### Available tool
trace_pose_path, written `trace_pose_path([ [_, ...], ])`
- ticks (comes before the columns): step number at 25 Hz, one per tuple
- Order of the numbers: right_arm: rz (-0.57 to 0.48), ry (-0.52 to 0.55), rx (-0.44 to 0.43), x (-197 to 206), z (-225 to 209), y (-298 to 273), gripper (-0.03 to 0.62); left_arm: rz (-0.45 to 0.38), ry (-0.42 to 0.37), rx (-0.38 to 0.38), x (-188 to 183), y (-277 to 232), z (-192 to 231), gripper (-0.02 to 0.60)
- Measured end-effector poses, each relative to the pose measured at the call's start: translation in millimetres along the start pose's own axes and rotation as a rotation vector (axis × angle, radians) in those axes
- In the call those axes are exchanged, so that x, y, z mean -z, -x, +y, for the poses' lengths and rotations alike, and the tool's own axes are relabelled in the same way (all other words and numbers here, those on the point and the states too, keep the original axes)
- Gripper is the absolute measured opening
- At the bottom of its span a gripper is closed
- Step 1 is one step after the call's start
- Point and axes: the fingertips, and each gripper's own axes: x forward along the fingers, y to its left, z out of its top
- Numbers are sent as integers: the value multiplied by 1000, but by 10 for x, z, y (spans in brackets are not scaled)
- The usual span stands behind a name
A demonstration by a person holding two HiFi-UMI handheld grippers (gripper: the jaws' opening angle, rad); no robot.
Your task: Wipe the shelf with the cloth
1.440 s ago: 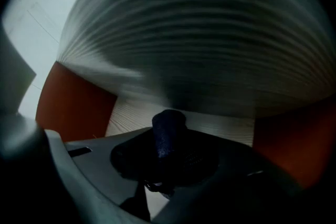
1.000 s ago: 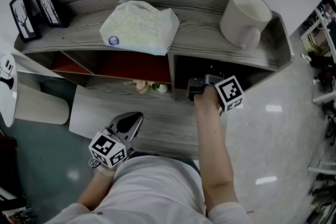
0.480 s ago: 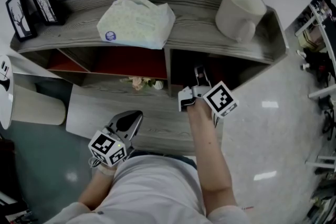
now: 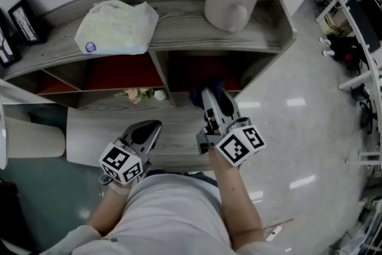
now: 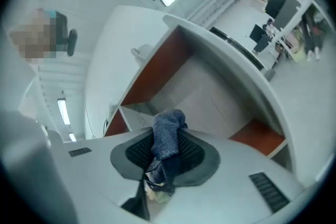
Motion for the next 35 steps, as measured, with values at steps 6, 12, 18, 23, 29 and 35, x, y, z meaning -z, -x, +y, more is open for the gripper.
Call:
trace_pose_path([
  [6,36,172,68,44,-88,535,89,15,-24,108,-46,-353,-277,15],
  [12,78,307,128,101,-155,858,89,30,-41,190,-58,-587,-510,15],
  [18,137,409,168,242,-183,1027,89,45,-58,238,-52,-693,-634,15],
  [23,161,406,217,325,-279,1088,89,48,-68,246,-48,-688,-651,15],
  [29,171,436,216,365,-233,1075,89,53,-71,244,-24,-652,-598,15],
  [35,179,440,217,424,-193,1095,89,50,-69,242,-14,-596,-587,15],
])
